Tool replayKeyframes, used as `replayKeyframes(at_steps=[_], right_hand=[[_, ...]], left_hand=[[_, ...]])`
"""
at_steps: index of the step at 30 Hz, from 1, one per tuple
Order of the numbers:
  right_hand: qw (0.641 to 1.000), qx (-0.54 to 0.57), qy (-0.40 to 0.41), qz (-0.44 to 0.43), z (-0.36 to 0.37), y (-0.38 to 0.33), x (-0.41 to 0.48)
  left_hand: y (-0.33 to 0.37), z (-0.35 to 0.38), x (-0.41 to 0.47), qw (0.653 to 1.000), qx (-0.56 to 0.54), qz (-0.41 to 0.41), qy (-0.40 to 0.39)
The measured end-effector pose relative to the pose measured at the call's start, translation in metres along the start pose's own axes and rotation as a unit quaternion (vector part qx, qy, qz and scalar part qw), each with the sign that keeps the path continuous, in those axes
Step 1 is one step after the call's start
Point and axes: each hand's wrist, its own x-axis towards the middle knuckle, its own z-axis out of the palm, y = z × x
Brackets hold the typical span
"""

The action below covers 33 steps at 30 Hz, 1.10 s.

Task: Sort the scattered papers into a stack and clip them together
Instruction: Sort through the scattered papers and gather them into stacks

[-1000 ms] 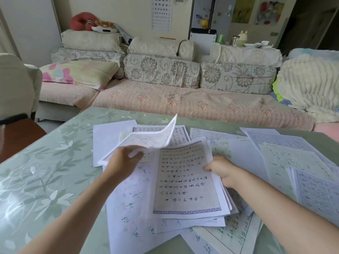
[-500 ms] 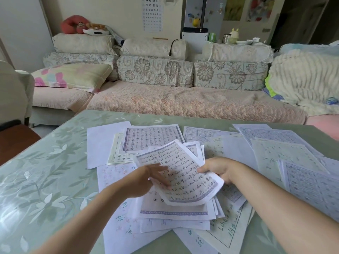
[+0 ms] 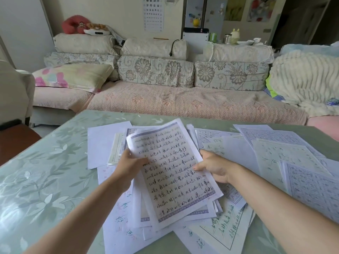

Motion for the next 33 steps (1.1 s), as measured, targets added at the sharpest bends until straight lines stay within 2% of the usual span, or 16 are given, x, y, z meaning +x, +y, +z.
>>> replayKeyframes(at_steps=[4, 7, 11, 13, 15, 18, 20, 22, 26, 29, 33], right_hand=[[0.995, -0.060, 0.078, -0.011, 0.019, -0.003, 0.005], [0.989, -0.107, 0.099, 0.008, 0.027, 0.000, 0.010], [0.975, -0.181, 0.127, 0.036, 0.027, 0.000, 0.009], [0.961, -0.221, 0.163, 0.044, 0.025, 0.001, 0.007], [0.934, -0.292, 0.199, 0.050, 0.023, 0.001, 0.004], [0.858, -0.442, 0.253, 0.063, 0.029, -0.007, -0.001], [0.818, -0.504, 0.278, 0.024, 0.038, -0.016, 0.005], [0.821, -0.507, 0.257, -0.045, 0.056, -0.029, 0.015], [0.844, -0.499, 0.143, -0.133, 0.100, -0.056, 0.052], [0.847, -0.504, 0.076, -0.152, 0.133, -0.070, 0.085], [0.832, -0.538, 0.038, -0.130, 0.159, -0.076, 0.122]], left_hand=[[0.000, -0.003, 0.001, 1.000, 0.023, 0.016, 0.009], [0.000, -0.007, 0.002, 0.998, 0.060, 0.010, -0.002], [-0.009, -0.010, 0.006, 0.963, 0.242, 0.065, -0.097], [-0.013, -0.013, 0.017, 0.932, 0.347, 0.078, -0.067], [-0.014, -0.019, 0.030, 0.900, 0.427, 0.087, -0.005], [-0.016, -0.034, 0.048, 0.890, 0.441, 0.109, 0.048], [-0.019, -0.044, 0.057, 0.876, 0.456, 0.132, 0.084], [-0.021, -0.053, 0.064, 0.861, 0.475, 0.139, 0.119], [-0.022, -0.068, 0.072, 0.843, 0.508, 0.117, 0.135], [-0.020, -0.075, 0.079, 0.855, 0.490, 0.102, 0.133], [-0.014, -0.076, 0.092, 0.882, 0.446, 0.060, 0.139]])
